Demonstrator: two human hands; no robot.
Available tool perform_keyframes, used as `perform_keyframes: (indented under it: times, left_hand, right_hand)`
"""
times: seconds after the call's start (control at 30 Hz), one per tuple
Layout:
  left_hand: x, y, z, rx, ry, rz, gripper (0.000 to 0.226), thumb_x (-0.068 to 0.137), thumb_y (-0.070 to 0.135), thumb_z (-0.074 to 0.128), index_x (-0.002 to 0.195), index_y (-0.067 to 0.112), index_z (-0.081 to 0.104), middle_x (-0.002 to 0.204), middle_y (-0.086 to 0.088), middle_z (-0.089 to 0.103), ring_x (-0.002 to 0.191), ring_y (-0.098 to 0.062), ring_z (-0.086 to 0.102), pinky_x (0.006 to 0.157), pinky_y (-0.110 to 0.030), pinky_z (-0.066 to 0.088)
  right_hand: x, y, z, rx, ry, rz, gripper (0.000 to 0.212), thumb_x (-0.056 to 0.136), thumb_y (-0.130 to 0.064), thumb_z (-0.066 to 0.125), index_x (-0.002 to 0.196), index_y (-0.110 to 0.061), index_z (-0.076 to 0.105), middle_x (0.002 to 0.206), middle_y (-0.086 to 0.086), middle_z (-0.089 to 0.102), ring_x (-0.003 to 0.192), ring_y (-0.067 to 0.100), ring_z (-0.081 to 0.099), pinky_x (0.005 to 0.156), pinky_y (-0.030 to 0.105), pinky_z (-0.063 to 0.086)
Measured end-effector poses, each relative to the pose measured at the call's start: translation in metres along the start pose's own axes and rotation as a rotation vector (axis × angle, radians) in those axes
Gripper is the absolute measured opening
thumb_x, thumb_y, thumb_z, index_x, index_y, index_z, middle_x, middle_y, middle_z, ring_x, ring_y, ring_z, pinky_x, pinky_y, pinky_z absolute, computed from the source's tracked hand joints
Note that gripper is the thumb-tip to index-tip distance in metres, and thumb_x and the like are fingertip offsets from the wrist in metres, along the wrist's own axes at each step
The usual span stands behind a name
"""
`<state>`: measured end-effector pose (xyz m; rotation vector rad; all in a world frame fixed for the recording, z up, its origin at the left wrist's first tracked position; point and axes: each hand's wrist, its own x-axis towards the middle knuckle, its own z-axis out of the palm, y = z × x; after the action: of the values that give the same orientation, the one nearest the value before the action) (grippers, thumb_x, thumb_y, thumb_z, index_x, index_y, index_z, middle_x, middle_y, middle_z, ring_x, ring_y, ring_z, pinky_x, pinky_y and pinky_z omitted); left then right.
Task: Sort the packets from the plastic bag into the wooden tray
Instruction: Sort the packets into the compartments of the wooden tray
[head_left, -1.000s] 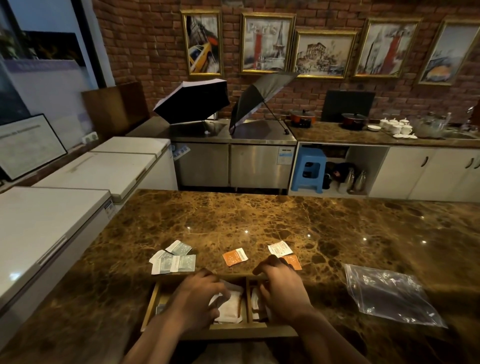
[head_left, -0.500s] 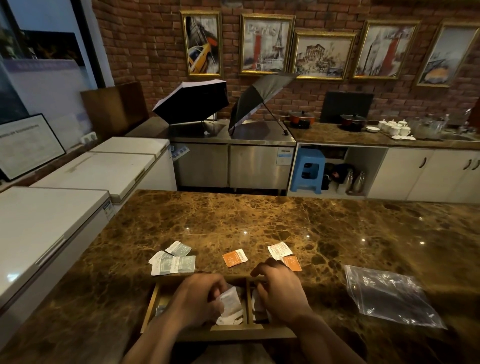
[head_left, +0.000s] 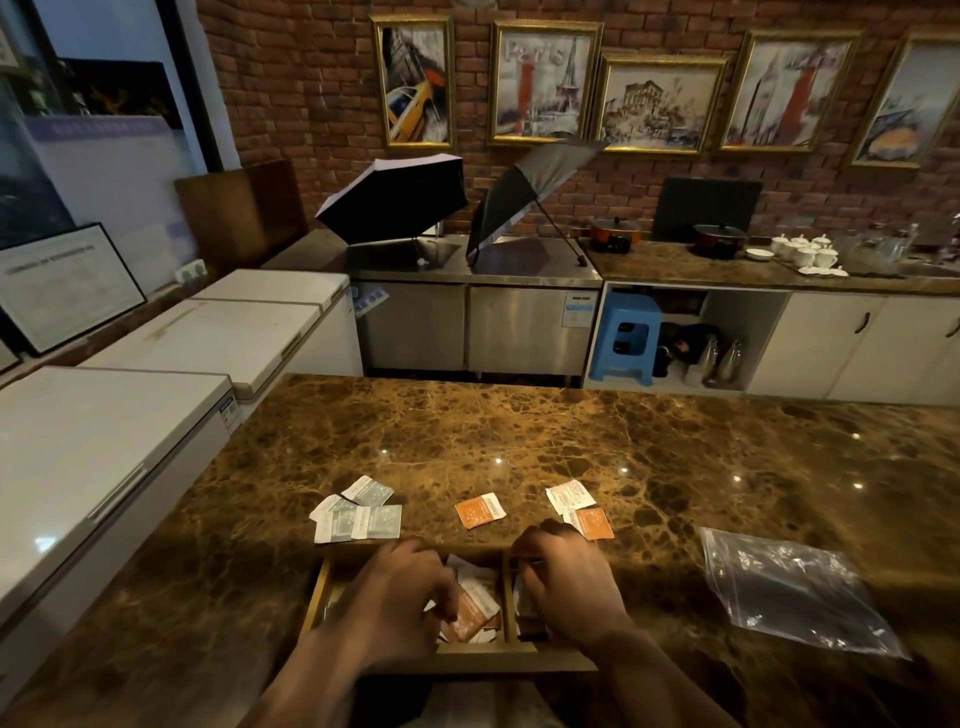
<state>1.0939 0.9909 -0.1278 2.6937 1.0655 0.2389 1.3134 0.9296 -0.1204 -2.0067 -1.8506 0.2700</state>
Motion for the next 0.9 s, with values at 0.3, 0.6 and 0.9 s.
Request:
perform_keyframes:
  times: [0.3, 0.6, 0.9]
  left_hand:
    - [0.009, 0.005, 0.0, 0.009, -0.011, -0.02, 0.021, 0.093, 0.035, 0.056, 0.111, 0.039, 0.066, 0.114, 0.018, 0.065, 0.114, -0.002, 0.048, 0.105, -0.028, 0.035]
    - [0.07, -0.005, -0.013, -0.197, 0.052, -0.288, 0.032, 0.097, 0.043, 0.055, 0.129, 0.039, 0.055, 0.13, 0.012, 0.061, 0.121, -0.011, 0.054, 0.096, -0.027, 0.041]
    - [0.123, -0.024, 0.024, -0.132, -0.178, -0.334, 0.053, 0.089, 0.056, 0.032, 0.137, 0.044, 0.051, 0.143, 0.01, 0.053, 0.132, -0.018, 0.044, 0.109, -0.043, 0.036]
  right_hand:
    - [0.006, 0.016, -0.008, 0.017, 0.05, 0.054, 0.023, 0.096, -0.03, 0.057, 0.118, -0.032, 0.065, 0.114, -0.011, 0.067, 0.104, 0.007, 0.06, 0.09, 0.022, 0.048]
    - [0.041, 0.087, -0.028, -0.087, -0.009, 0.288, 0.032, 0.095, -0.03, 0.06, 0.126, -0.037, 0.059, 0.133, -0.004, 0.057, 0.116, 0.014, 0.056, 0.081, 0.024, 0.048]
    - [0.057, 0.129, -0.012, -0.21, -0.364, 0.039, 0.043, 0.097, -0.032, 0.057, 0.138, -0.044, 0.046, 0.157, -0.001, 0.031, 0.141, 0.029, 0.033, 0.111, 0.039, 0.04]
